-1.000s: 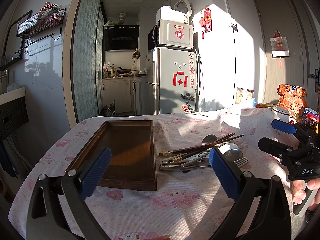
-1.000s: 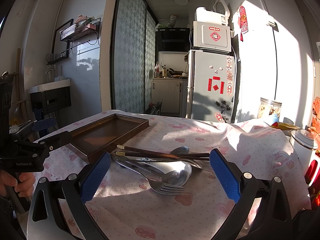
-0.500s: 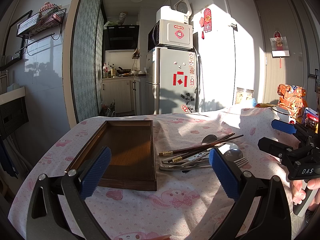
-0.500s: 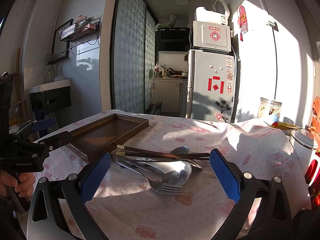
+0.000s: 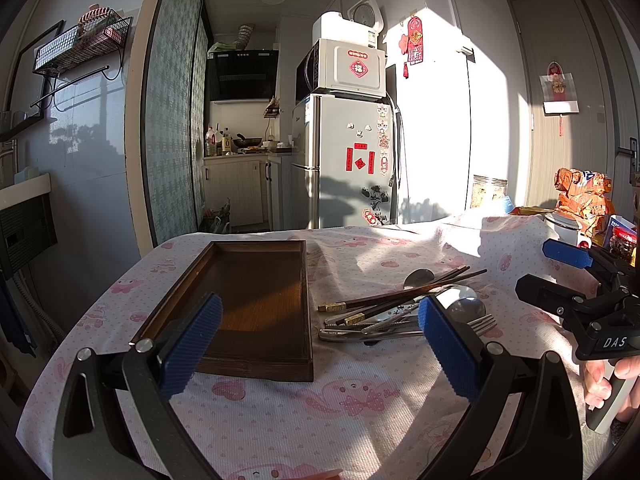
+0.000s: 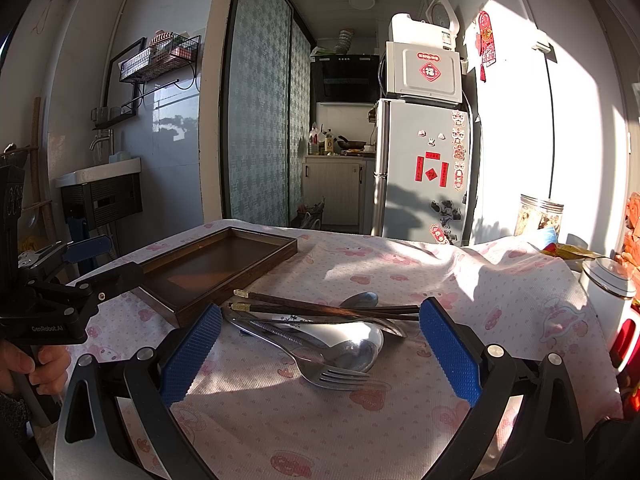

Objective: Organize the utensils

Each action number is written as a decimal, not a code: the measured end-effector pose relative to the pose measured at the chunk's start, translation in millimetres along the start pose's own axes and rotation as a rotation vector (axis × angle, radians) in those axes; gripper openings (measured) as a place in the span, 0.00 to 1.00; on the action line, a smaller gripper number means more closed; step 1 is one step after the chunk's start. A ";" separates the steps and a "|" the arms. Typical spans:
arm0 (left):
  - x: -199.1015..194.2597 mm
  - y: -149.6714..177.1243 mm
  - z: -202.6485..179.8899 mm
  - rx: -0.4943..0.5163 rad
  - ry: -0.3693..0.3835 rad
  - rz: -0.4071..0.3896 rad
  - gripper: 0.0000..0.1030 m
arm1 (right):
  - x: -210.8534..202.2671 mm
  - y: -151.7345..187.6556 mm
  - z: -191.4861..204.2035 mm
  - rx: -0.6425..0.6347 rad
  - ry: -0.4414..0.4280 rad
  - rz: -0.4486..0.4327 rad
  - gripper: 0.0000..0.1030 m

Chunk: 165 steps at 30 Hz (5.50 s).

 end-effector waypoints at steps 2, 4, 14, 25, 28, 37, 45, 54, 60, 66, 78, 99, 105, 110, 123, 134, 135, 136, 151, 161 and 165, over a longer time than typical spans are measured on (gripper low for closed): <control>0.0 0.0 0.0 0.000 0.000 0.000 0.97 | 0.0 -0.1 -0.1 0.000 0.000 0.000 0.97; 0.0 0.0 0.0 0.000 0.000 0.000 0.97 | 0.1 -0.1 -0.2 0.000 0.000 0.000 0.97; 0.0 0.0 0.0 0.000 0.000 0.000 0.97 | 0.3 -0.1 -0.3 0.000 0.000 0.000 0.97; 0.0 0.0 0.0 0.000 0.000 0.000 0.97 | 1.0 0.1 -0.6 0.000 0.000 0.001 0.97; 0.1 0.1 0.1 0.000 0.000 0.001 0.97 | 1.2 0.2 -0.8 0.001 -0.002 0.002 0.97; 6.4 2.1 -13.8 0.052 0.049 0.043 0.97 | 2.7 0.7 -2.4 0.017 -0.017 0.011 0.97; 9.6 6.9 -24.0 0.087 0.087 0.083 0.97 | 6.0 5.2 2.0 -0.012 -0.004 0.060 0.97; 6.1 3.7 -29.4 0.111 0.186 0.132 0.97 | 11.6 2.9 3.5 -0.002 -0.017 0.197 0.97; 16.3 8.1 -20.7 0.127 0.164 0.181 0.97 | 7.1 -7.6 -15.5 -0.021 -0.050 0.305 0.97; 29.1 10.2 -24.5 0.195 0.254 0.210 0.97 | 20.3 -23.9 -59.4 0.034 -0.042 0.323 0.88; 75.5 23.7 -68.7 0.355 0.374 0.324 0.53 | 81.0 19.9 -76.6 0.240 -0.206 0.569 0.38; 101.5 39.8 -79.0 0.408 0.413 0.382 0.56 | 71.8 36.9 -50.9 0.263 -0.324 0.617 0.05; 109.9 36.5 -83.3 0.458 0.390 0.367 0.58 | 45.3 8.5 -32.5 0.110 -0.364 0.524 0.02; 112.6 28.9 -88.3 0.463 0.410 0.350 0.61 | 28.2 -4.3 -34.0 0.074 -0.391 0.483 0.02; 114.8 36.0 -103.9 0.419 0.468 0.404 0.22 | 18.9 -24.9 -50.4 0.127 -0.382 0.389 0.02; 109.0 -15.6 -34.6 0.391 0.265 0.327 0.17 | 79.9 -105.2 11.1 0.002 -0.429 0.385 0.03; 112.5 -19.2 -24.0 0.378 0.246 0.330 0.17 | 88.4 -111.3 19.8 -0.016 -0.433 0.388 0.03; 116.9 -21.7 -13.9 0.363 0.232 0.335 0.17 | 97.3 -116.6 28.9 -0.032 -0.436 0.391 0.03; 172.5 -3.7 97.7 0.166 0.141 0.437 0.15 | 250.6 -111.2 92.9 -0.029 -0.517 0.535 0.05; 180.4 12.5 104.3 0.197 0.078 0.478 0.15 | 299.8 -72.2 96.4 0.082 -0.519 0.629 0.07; 174.5 8.7 104.4 0.215 0.056 0.454 0.24 | 311.5 -58.4 102.6 0.077 -0.498 0.654 0.08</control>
Point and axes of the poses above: each gripper's, at about its wrist camera, not at the fingertips, and x roughly the way its jaws point, z to its left, y to its underside, the point moved 6 cm from there along x, roughly the way its jaws point, and after that the axes turned 1 degree about x, right-handed, at the moved point
